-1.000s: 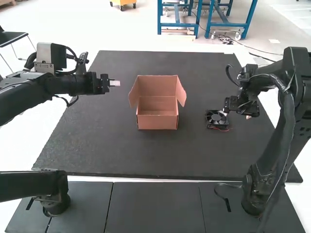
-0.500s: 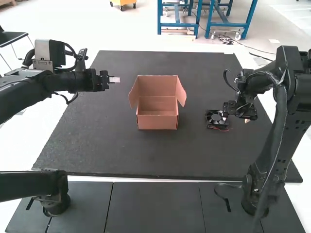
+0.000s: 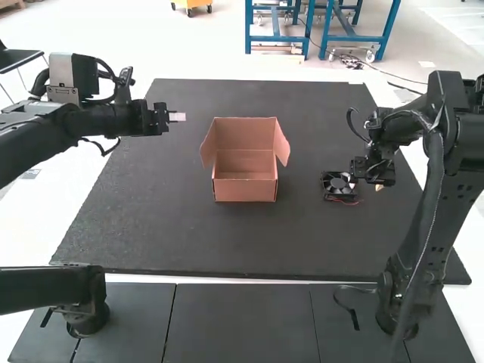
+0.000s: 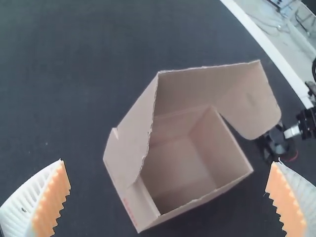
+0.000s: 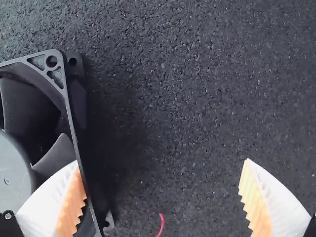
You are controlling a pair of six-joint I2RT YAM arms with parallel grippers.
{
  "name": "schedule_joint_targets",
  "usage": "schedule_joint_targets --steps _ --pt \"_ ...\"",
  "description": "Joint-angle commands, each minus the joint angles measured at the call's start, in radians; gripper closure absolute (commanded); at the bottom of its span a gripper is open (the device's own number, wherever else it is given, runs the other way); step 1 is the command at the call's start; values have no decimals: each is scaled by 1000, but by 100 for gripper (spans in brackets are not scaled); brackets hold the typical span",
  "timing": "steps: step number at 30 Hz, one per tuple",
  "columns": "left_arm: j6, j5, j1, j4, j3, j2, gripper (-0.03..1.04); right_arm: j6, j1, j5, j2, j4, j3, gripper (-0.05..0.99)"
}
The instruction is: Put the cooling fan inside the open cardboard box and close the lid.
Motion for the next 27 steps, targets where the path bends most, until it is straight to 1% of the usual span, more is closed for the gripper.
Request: schedule_joint_targets --steps 1,6,9,12,18,23,25,26,27 --pt "11 16 9 4 34 -4 8 -16 -6 16 24 -6 21 25" --pt "11 16 9 2 37 -7 8 -19 -5 7 41 -6 26 40" --pt "11 16 9 1 38 -9 8 -14 3 4 53 -6 27 41" --pt "11 16 9 -7 40 -9 8 -16 11 -1 69 -6 35 49" --pt "11 16 9 -15 40 -10 8 -11 26 -2 90 -6 47 50" --pt "12 16 9 -16 41 -12 8 -14 30 -33 95 -6 54 74" --pt "12 16 9 -19 43 -12 8 -17 32 -53 95 -2 54 80" --pt "11 16 9 -21 46 -12 8 -17 34 -53 96 1 54 81" --pt "12 16 7 -22 46 -12 8 -16 35 -56 99 1 55 85"
